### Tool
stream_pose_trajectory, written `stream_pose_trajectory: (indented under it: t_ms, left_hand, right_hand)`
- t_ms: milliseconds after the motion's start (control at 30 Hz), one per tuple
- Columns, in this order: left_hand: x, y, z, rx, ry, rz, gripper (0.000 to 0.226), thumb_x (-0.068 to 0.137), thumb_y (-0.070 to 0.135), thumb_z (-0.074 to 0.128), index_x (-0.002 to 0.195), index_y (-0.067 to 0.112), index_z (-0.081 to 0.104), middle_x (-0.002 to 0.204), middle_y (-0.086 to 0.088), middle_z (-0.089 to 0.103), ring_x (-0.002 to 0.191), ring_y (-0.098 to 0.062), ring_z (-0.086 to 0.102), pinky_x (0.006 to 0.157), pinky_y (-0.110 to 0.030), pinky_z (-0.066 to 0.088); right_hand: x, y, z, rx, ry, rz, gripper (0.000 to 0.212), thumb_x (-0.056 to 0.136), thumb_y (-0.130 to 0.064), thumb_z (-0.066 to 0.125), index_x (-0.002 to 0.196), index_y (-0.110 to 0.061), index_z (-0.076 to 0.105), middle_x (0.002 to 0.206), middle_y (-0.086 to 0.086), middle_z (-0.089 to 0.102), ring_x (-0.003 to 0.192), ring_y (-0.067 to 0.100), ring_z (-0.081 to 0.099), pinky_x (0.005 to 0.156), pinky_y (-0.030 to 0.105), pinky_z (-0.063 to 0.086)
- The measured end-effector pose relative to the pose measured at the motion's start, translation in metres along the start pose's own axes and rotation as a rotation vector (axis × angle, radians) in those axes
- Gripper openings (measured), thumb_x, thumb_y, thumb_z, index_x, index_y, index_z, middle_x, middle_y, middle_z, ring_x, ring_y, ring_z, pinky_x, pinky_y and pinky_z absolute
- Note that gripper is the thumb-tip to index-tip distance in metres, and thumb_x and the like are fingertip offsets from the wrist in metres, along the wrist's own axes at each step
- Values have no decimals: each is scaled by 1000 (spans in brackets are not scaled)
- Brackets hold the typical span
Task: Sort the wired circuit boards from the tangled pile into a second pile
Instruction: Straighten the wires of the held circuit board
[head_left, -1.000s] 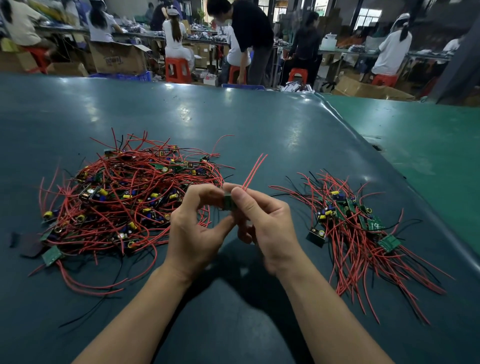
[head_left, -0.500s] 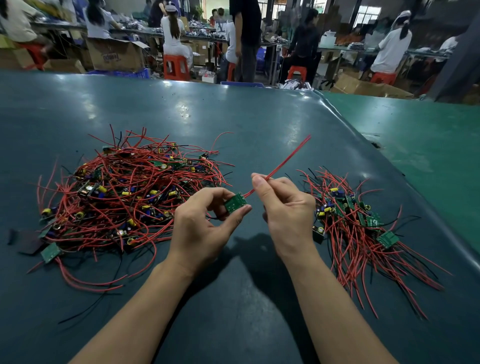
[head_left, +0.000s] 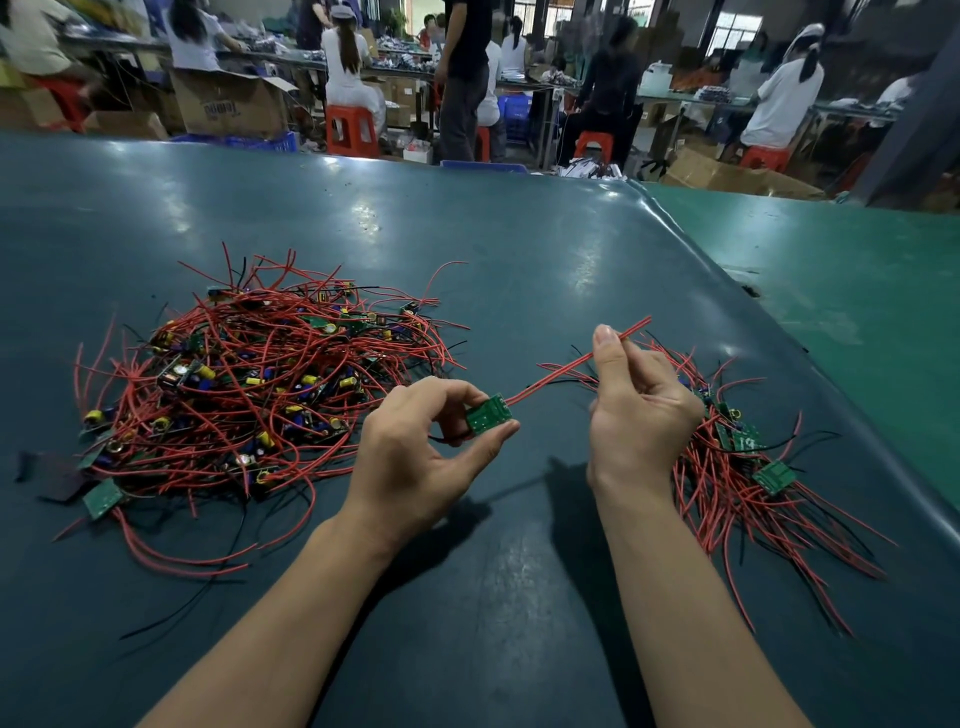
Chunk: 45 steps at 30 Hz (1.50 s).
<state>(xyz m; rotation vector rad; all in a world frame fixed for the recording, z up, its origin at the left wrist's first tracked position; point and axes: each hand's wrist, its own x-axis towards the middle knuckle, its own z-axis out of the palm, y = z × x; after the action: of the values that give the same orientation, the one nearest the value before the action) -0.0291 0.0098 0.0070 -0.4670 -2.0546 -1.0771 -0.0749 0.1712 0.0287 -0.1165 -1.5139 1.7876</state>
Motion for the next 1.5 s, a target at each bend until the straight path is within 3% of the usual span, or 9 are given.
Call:
stream_pose_trajectory:
  t_ms: [300, 533, 667, 800, 933, 1100, 1267, 1400, 1500]
  left_hand:
    - [-2, -2, -5, 0, 93, 45, 27, 83, 34, 76, 92, 11, 66, 81, 1, 64, 70, -20, 59, 66, -43, 51]
    - [4, -1, -10, 105, 235, 163, 26, 89, 24, 69, 111, 12, 64, 103, 6, 60, 94, -16, 54, 78, -51, 48]
    - [3, -2, -8, 145, 173, 171, 26, 92, 18, 64, 114, 6, 67, 104, 6, 60, 94, -24, 56, 77, -55, 46]
    - [4, -4, -7, 153, 248, 100, 25, 91, 11, 65, 115, 4, 66, 104, 3, 63, 96, -19, 53, 80, -50, 47]
    - [2, -9, -11, 188, 189, 143, 27, 90, 7, 62, 116, 7, 69, 102, -4, 67, 95, -24, 54, 79, -51, 46]
    - [1, -9, -7, 191, 98, 208, 38, 88, 0, 60, 125, 6, 65, 111, -4, 67, 100, -29, 55, 90, -45, 46]
    - [2, -13, -6, 205, 195, 116, 31, 89, 6, 63, 119, 2, 65, 105, -6, 68, 99, -28, 57, 90, -45, 46]
    - [2, -15, -8, 357, 187, -24, 31, 86, 14, 63, 117, 10, 66, 103, -3, 67, 101, -31, 57, 89, -47, 44]
    - [0, -21, -11, 608, 129, -274, 39, 85, 24, 65, 123, 17, 63, 116, -4, 62, 114, -30, 48, 93, -45, 37]
  right_hand:
    - [13, -7, -11, 265, 195, 312, 25, 99, -19, 56, 78, -10, 67, 54, -6, 48, 37, 7, 31, 39, 16, 22]
    - [-36, -19, 9, 145, -783, 452, 58, 84, -72, 51, 62, -21, 65, 58, 10, 59, 38, 18, 43, 38, 18, 30]
    - [-56, -17, 10, 206, -779, 305, 61, 86, -69, 53, 83, -10, 65, 65, 20, 58, 42, 21, 43, 38, 23, 31]
    - [-52, -18, 6, 173, -809, 306, 32, 82, -15, 44, 100, -5, 68, 80, 6, 64, 49, 20, 47, 41, 25, 32]
    - [-58, -17, 9, 73, -908, 189, 14, 81, -39, 61, 86, -31, 71, 76, -1, 64, 49, 14, 52, 39, 24, 38]
    - [-55, -10, 12, -15, -616, 128, 23, 87, -43, 60, 75, -24, 66, 62, 2, 58, 45, 12, 47, 43, 23, 37]
    - [-33, -18, 5, 96, -13, 41, 25, 93, -41, 55, 78, -24, 66, 61, -2, 59, 47, 17, 49, 47, 30, 41]
    - [-14, -14, -6, 321, 312, 409, 29, 102, -39, 46, 87, -17, 56, 62, 0, 53, 35, 10, 40, 37, 18, 28]
    - [-15, -7, -7, 334, 288, 601, 29, 102, -34, 44, 84, -16, 56, 63, 0, 51, 35, 9, 38, 37, 16, 27]
